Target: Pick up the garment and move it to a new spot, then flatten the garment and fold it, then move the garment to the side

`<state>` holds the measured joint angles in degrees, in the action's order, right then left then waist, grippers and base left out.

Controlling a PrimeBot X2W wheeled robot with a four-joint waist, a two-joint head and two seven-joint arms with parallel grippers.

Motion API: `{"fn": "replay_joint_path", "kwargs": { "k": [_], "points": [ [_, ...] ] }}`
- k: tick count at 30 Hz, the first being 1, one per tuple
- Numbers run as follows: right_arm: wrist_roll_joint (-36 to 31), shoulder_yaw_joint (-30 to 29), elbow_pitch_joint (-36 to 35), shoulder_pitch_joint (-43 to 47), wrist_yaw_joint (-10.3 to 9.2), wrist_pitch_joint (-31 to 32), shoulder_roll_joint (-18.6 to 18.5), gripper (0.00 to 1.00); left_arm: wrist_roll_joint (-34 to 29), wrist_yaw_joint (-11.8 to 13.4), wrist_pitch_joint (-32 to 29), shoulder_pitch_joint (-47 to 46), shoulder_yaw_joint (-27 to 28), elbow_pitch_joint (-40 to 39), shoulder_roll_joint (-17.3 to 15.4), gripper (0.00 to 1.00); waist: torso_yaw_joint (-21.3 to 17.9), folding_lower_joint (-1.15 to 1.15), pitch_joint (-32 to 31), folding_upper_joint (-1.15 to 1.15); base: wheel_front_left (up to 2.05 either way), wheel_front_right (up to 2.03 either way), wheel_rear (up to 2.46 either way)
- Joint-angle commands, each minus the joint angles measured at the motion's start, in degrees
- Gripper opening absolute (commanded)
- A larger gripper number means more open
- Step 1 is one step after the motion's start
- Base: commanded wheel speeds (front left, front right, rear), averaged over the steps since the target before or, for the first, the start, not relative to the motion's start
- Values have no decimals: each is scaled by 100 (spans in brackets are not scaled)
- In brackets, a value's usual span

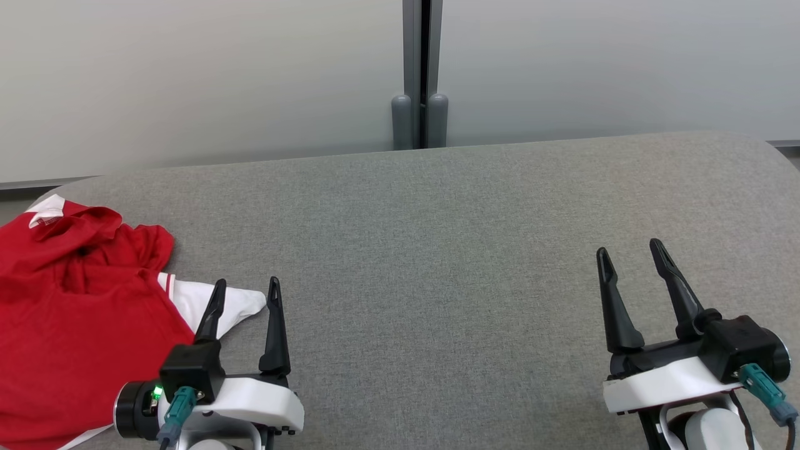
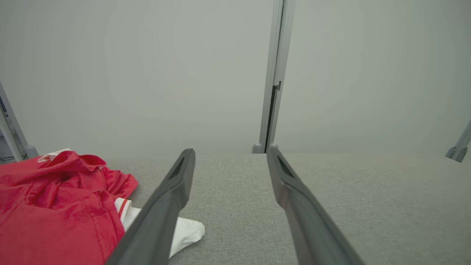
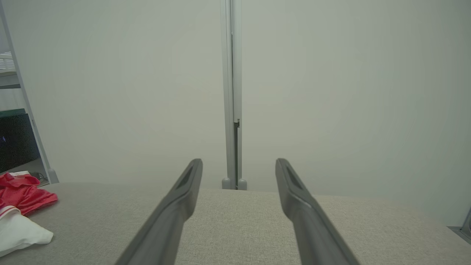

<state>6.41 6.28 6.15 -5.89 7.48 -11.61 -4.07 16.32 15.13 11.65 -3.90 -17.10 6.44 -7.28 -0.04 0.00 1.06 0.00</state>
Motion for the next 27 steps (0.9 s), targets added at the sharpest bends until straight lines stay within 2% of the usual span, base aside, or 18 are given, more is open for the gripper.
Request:
{"fn": "replay_joint_path", "kwargs": {
  "k": [1,5,9,15,19,27],
  "points": [
    [-98,0,-21,-35,2,-54,-7,100,-7,-44,45,-34,70,-6,14,100,7,0,-4,0,0,0,0],
    [281,-106,96,40,2,-102,54,100,92,-271,96,74,291,61,183,100,18,0,-29,0,0,0,0],
    [695,-45,371,50,2,-163,91,100,212,-678,154,160,589,447,351,100,7,0,-85,0,0,0,0],
    [632,85,646,-5,2,-221,81,100,-98,-896,210,161,688,656,407,100,1,0,-120,0,0,0,0],
    [501,135,798,-66,2,-264,65,100,-254,-954,254,186,736,783,429,100,-10,0,-147,0,0,0,0],
    [277,250,924,-126,2,-343,45,100,-449,-868,325,183,570,897,429,100,-12,0,-170,0,0,0,0]
  ]
}}
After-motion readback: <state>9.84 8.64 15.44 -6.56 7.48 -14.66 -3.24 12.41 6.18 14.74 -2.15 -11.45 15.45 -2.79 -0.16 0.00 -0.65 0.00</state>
